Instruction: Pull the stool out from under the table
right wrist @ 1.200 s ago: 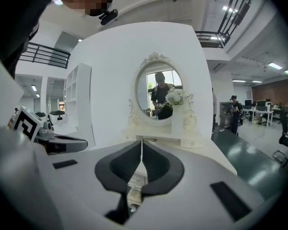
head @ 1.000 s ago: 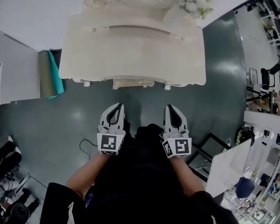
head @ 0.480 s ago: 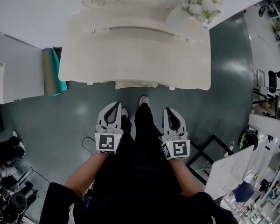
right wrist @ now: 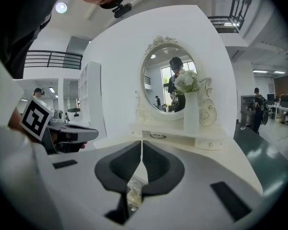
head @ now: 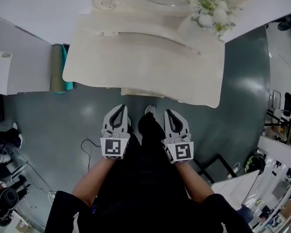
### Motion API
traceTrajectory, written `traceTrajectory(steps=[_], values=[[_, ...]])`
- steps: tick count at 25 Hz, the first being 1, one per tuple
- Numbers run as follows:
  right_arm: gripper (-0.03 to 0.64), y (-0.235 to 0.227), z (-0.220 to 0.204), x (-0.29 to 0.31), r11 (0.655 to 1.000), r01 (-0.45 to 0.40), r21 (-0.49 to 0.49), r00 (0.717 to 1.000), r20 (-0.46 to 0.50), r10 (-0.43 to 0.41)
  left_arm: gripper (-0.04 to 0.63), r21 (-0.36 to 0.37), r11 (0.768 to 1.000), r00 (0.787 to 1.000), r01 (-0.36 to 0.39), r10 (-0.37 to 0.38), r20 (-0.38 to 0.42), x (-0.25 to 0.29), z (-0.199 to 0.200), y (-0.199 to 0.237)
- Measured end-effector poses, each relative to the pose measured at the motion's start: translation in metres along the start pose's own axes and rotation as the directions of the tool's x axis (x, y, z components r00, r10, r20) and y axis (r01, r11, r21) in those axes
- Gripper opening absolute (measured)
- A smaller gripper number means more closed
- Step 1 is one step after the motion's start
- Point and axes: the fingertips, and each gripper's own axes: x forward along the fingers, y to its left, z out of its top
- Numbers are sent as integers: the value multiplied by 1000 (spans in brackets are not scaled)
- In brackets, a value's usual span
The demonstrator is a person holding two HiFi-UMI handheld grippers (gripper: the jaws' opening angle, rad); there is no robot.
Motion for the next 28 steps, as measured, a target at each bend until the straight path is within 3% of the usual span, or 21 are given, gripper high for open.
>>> traceTrajectory(steps=[6,11,18,28], values=[[20,-1,-33,5,997,23,-74,1000,0,-23,14,-38,999,999,28,-30,-44,-10,-40,0],[20,-10,-65,12,994,109,-10,994,26,-109,14,-39,997,996,65,-68,-65,-2,-95,2],[20,-10,-152,37,991,121,48,992,-42,-119,14,-74,995,994,62,-68,-82,33,-163,6],[20,-22,-271,62,993,115,12,983,-144,-112,15,-75,996,993,44,-52,-108,66,-246,10]])
